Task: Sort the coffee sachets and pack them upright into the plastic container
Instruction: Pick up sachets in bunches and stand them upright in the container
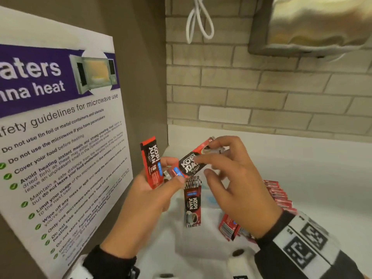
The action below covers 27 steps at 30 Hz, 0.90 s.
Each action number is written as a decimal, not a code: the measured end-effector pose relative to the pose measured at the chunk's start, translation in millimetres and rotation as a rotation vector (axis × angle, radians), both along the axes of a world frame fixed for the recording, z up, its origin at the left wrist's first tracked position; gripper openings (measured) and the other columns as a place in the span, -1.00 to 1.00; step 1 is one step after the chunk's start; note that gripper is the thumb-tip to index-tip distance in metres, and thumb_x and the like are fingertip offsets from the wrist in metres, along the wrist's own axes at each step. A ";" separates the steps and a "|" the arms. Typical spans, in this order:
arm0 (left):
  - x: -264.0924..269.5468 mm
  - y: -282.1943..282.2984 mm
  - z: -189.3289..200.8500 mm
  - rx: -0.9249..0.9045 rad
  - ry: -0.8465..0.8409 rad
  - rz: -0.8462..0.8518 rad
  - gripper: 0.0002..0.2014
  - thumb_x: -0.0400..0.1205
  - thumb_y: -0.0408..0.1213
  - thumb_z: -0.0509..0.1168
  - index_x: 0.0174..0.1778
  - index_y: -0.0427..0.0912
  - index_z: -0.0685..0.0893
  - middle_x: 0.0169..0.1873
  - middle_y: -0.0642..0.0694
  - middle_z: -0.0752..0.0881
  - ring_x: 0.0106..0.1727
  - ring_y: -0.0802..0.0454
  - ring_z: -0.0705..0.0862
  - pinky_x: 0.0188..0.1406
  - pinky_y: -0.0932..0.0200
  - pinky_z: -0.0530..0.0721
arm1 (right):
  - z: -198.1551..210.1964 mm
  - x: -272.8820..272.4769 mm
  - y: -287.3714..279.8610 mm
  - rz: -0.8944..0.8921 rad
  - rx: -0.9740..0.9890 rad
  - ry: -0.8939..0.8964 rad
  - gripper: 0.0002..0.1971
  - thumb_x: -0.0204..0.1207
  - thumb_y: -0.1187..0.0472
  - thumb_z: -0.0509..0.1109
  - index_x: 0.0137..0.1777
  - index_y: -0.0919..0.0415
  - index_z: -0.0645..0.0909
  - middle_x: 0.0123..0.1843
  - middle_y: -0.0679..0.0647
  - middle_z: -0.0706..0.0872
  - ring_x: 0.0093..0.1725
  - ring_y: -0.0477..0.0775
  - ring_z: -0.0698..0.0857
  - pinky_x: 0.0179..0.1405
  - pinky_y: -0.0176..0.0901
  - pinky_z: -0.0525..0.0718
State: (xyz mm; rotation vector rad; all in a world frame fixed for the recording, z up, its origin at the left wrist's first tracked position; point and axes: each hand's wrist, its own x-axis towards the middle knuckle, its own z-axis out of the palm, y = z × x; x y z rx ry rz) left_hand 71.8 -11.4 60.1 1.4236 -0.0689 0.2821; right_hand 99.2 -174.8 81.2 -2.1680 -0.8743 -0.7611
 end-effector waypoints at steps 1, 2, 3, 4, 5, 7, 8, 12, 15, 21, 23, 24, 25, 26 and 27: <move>0.4 5.0 2.9 0.100 -0.040 0.032 -0.75 0.35 -0.28 0.52 -0.11 0.10 0.74 -0.59 0.15 0.55 -0.60 0.16 0.38 -0.59 0.34 0.39 | 2.8 0.0 -0.1 -0.036 -0.007 0.015 -0.69 0.47 0.27 0.31 0.19 0.01 0.66 0.18 -0.13 0.38 -0.01 -0.25 0.50 0.02 -0.56 0.48; 1.2 10.7 5.2 0.199 -0.082 0.049 -0.76 0.42 -0.33 0.48 -0.11 0.12 0.75 -0.52 0.13 0.66 -0.54 0.11 0.51 -0.48 0.35 0.51 | 6.0 0.2 -0.2 -0.071 -0.047 0.036 -0.68 0.48 0.23 0.33 0.21 -0.02 0.64 0.15 -0.13 0.39 0.00 -0.23 0.47 0.00 -0.56 0.45; 1.6 15.4 8.6 0.299 -0.115 0.036 -0.75 0.45 -0.34 0.45 -0.10 0.15 0.76 -0.38 0.07 0.76 -0.39 -0.04 0.63 -0.27 0.29 0.61 | 10.4 0.0 -0.6 -0.109 -0.129 0.073 -0.69 0.50 0.21 0.35 0.22 -0.04 0.63 0.12 -0.12 0.42 0.04 -0.16 0.44 -0.02 -0.51 0.42; 1.6 19.2 12.8 0.399 -0.132 0.003 -0.74 0.45 -0.30 0.41 -0.09 0.21 0.76 -0.25 0.00 0.80 -0.21 -0.23 0.68 -0.10 0.15 0.62 | 14.8 -0.8 -0.4 -0.143 -0.247 0.127 -0.72 0.52 0.20 0.37 0.21 -0.05 0.64 0.10 -0.11 0.45 0.07 -0.12 0.42 -0.04 -0.46 0.40; 0.9 20.8 17.0 0.490 -0.138 -0.037 -0.72 0.44 -0.26 0.38 -0.08 0.26 0.75 -0.18 -0.05 0.80 -0.12 -0.30 0.68 -0.04 0.02 0.62 | 17.4 -1.7 -0.7 -0.159 -0.355 0.192 -0.76 0.53 0.20 0.37 0.16 -0.05 0.64 0.07 -0.10 0.50 0.07 -0.10 0.42 -0.07 -0.40 0.39; 1.1 20.3 20.1 0.592 -0.145 -0.129 -0.70 0.48 -0.25 0.37 -0.07 0.34 0.73 -0.15 0.02 0.79 -0.08 -0.25 0.68 -0.04 0.03 0.62 | 16.1 -3.8 0.4 -0.113 -0.429 0.357 -0.87 0.49 0.23 0.38 0.00 0.03 0.62 -0.03 -0.06 0.62 -0.07 -0.08 0.51 -0.16 -0.29 0.44; 2.9 19.0 18.1 0.608 -0.144 -0.158 -0.68 0.50 -0.24 0.38 -0.04 0.37 0.71 -0.16 0.11 0.78 -0.14 -0.17 0.68 -0.07 0.08 0.63 | 12.1 -4.1 1.5 -0.082 -0.394 0.438 -0.91 0.45 0.26 0.41 -0.09 0.07 0.61 -0.11 -0.03 0.67 -0.17 -0.07 0.56 -0.24 -0.29 0.46; 17.8 14.4 -7.6 0.460 -0.087 -0.049 -0.68 0.55 -0.24 0.43 0.10 0.29 0.63 -0.36 0.18 0.55 -0.46 0.18 0.39 -0.39 0.34 0.43 | -26.8 8.6 1.0 -0.151 -0.260 0.671 -0.78 0.39 0.28 0.49 -0.34 0.12 0.49 -0.35 -0.03 0.60 -0.39 -0.08 0.54 -0.47 -0.41 0.42; 27.2 11.4 -33.2 0.253 0.091 0.006 -0.74 0.57 -0.30 0.38 0.10 0.11 0.62 -0.37 0.07 0.46 -0.57 0.27 0.36 -0.43 0.26 0.34 | -51.9 19.5 -1.0 -0.177 -0.133 0.912 -0.74 0.39 0.37 0.49 -0.37 0.19 0.46 -0.43 0.03 0.60 -0.53 -0.16 0.55 -0.45 -0.37 0.60; 28.2 4.7 -72.0 0.200 0.278 -0.034 -0.66 0.59 -0.42 0.32 0.14 0.12 0.55 -0.37 0.03 0.43 -0.56 0.27 0.37 -0.50 0.27 0.30 | -73.9 39.3 11.6 -0.165 -0.044 1.101 -0.85 0.36 0.40 0.50 -0.34 0.25 0.59 -0.24 0.27 0.76 -0.21 0.20 0.78 -0.01 0.13 0.77; 28.3 0.9 -80.8 0.229 0.265 -0.004 -0.65 0.59 -0.46 0.30 0.13 0.11 0.57 -0.41 0.05 0.44 -0.56 0.26 0.38 -0.48 0.26 0.32 | -76.8 41.8 14.7 -0.211 -0.224 1.004 -0.79 0.37 0.28 0.49 -0.40 0.12 0.52 -0.12 0.31 0.79 -0.16 0.21 0.76 -0.01 0.05 0.76; 28.7 -1.0 -83.8 0.247 0.244 0.023 -0.65 0.59 -0.47 0.29 0.14 0.10 0.58 -0.43 0.05 0.43 -0.57 0.26 0.38 -0.47 0.28 0.34 | -77.5 41.6 15.6 -0.227 -0.277 0.976 -0.77 0.40 0.25 0.47 -0.40 0.08 0.50 -0.07 0.30 0.79 -0.18 0.17 0.73 -0.05 -0.02 0.73; 29.7 -2.5 -85.8 0.263 0.220 0.050 -0.66 0.59 -0.47 0.30 0.14 0.08 0.59 -0.46 0.05 0.41 -0.57 0.27 0.38 -0.46 0.33 0.37 | -77.9 41.4 16.5 -0.229 -0.313 0.968 -0.78 0.43 0.23 0.44 -0.39 0.06 0.49 -0.03 0.29 0.78 -0.17 0.15 0.72 -0.07 -0.05 0.71; 31.3 -3.5 -86.4 0.275 0.195 0.074 -0.67 0.58 -0.48 0.31 0.13 0.06 0.61 -0.48 0.04 0.38 -0.57 0.28 0.38 -0.48 0.40 0.37 | -79.7 42.1 16.7 -0.221 -0.327 0.958 -0.81 0.46 0.21 0.41 -0.35 0.06 0.50 0.00 0.27 0.78 -0.14 0.15 0.73 -0.09 -0.07 0.70; 33.4 -4.4 -86.2 0.286 0.175 0.091 -0.68 0.57 -0.47 0.33 0.11 0.05 0.62 -0.50 0.04 0.35 -0.59 0.28 0.37 -0.51 0.45 0.35 | -79.2 41.8 18.5 -0.222 -0.347 0.957 -0.88 0.48 0.20 0.38 -0.27 0.09 0.54 0.03 0.24 0.77 -0.07 0.16 0.74 -0.09 -0.09 0.69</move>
